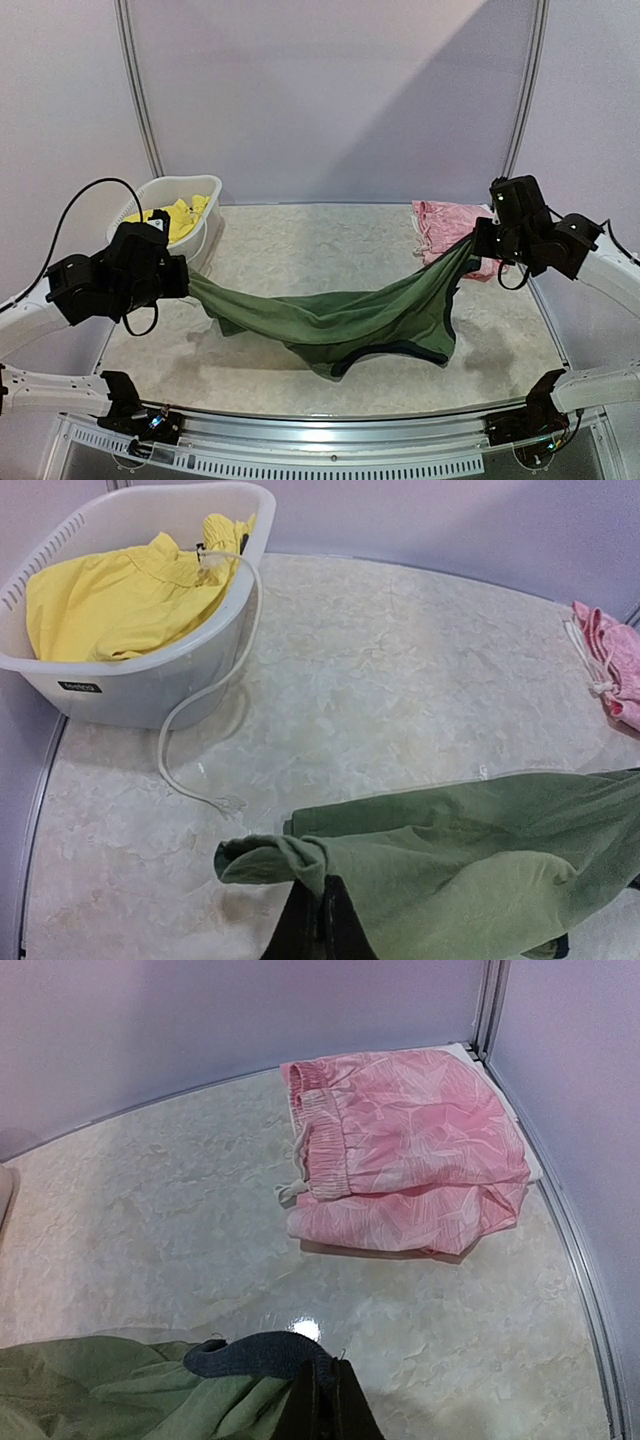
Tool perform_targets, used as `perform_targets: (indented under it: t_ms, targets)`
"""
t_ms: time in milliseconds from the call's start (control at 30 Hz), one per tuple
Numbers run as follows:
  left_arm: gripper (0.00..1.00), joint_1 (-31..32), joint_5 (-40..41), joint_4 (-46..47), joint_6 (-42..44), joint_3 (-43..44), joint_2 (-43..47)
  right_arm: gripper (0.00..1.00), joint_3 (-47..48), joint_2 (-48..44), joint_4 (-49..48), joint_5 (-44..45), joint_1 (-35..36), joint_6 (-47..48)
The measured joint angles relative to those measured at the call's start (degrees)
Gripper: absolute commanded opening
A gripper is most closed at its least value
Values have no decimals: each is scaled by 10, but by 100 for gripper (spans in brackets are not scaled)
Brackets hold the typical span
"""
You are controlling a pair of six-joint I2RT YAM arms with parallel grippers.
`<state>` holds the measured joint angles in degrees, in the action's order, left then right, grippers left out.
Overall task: Fold and stack the mixed laundry pile
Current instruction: Flatten out the crumpled tank top at the center of the board.
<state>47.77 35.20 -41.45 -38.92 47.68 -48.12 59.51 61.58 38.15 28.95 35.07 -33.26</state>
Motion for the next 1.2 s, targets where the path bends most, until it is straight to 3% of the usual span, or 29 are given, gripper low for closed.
perform_targets:
  t_ms: [200, 233, 367, 467, 667, 833, 967, 1000, 1200]
  targets:
    - [0, -33, -15, 28, 4, 2, -65, 3, 64, 124, -40, -49, -67, 21]
    - [0, -46, -23, 35, 5, 2, -80, 12, 89, 159, -49, -66, -80, 25]
    - [0, -88, -57, 61, 7, -1, -126, 74, 222, 327, -65, -137, -118, 48]
    - [0, -102, -78, 72, 8, -10, -141, 87, 280, 422, -78, -186, -126, 66]
    - [0, -136, -111, 96, 8, -29, -163, 90, 230, 409, -62, -229, -123, 76]
    - [0, -172, -136, 129, 10, -30, -253, 90, 141, 312, -65, -235, -97, 72]
    - [0, -206, -158, 154, 10, -24, -337, 87, 71, 237, -75, -238, -34, 63]
    - [3, -216, -166, 159, 10, -19, -358, 85, 59, 227, -78, -240, -17, 61]
    - [47, -238, -188, 190, 16, 8, -427, 81, -35, 185, -124, -264, 123, 34]
